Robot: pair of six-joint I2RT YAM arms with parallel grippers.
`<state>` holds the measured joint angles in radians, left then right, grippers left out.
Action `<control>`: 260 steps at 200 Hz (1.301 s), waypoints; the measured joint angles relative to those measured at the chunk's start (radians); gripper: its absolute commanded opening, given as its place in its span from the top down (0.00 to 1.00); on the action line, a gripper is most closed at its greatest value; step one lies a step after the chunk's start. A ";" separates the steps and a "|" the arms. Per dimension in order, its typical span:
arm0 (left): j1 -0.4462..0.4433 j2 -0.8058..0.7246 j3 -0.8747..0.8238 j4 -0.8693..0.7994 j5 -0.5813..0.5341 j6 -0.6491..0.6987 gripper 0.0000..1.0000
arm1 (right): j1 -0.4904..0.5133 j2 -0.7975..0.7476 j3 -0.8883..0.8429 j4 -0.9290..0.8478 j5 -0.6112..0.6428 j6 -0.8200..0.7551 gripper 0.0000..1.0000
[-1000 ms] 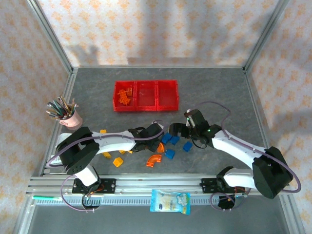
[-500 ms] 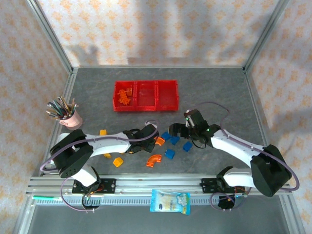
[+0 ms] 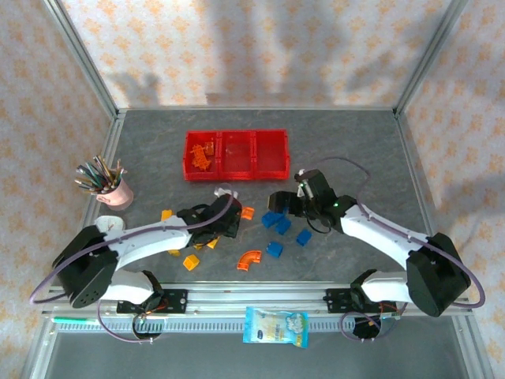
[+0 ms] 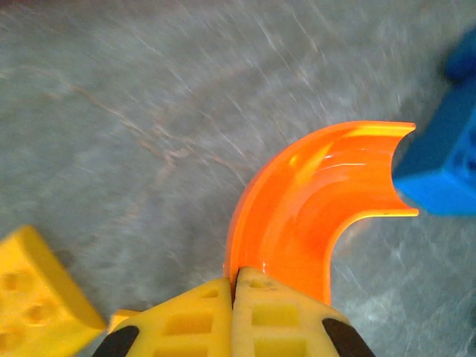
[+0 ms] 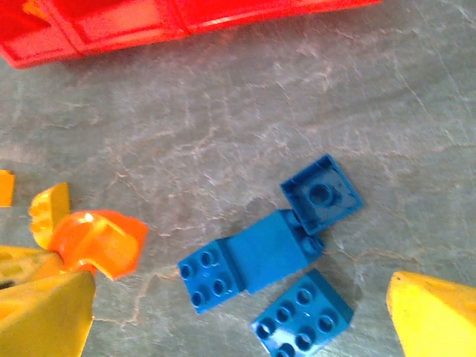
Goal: Sort the legos into containers by color
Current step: Pick up the lego from the middle-left of the table, then place the lego in the container.
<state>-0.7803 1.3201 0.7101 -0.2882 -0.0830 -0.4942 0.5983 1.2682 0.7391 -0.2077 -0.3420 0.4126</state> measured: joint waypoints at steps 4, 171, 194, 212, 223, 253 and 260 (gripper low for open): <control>0.014 -0.013 0.002 -0.003 -0.003 -0.005 1.00 | 0.000 0.001 0.005 0.004 -0.003 -0.002 0.00; 0.522 0.514 0.657 -0.019 -0.098 -0.016 0.70 | 0.012 0.145 0.171 0.091 -0.018 -0.029 0.00; 0.533 0.508 0.666 -0.023 -0.099 0.003 0.66 | 0.012 0.145 0.181 0.087 -0.011 -0.039 0.00; 0.532 0.494 0.666 -0.037 -0.084 0.006 0.65 | 0.012 0.145 0.186 0.074 -0.006 -0.044 0.00; 0.532 0.472 0.657 -0.040 -0.064 0.006 0.65 | 0.012 0.145 0.187 0.066 -0.006 -0.047 0.00; 0.515 0.325 0.536 -0.038 -0.002 0.005 0.65 | 0.015 0.143 0.183 0.047 -0.007 -0.049 0.00; 0.501 0.285 0.504 -0.038 0.005 0.005 0.65 | 0.018 0.143 0.179 0.042 -0.007 -0.051 0.00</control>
<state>-0.2794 1.6051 1.2137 -0.3264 -0.0784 -0.4889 0.6163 1.4109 0.9180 -0.1661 -0.3489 0.3618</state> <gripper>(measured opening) 0.349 0.996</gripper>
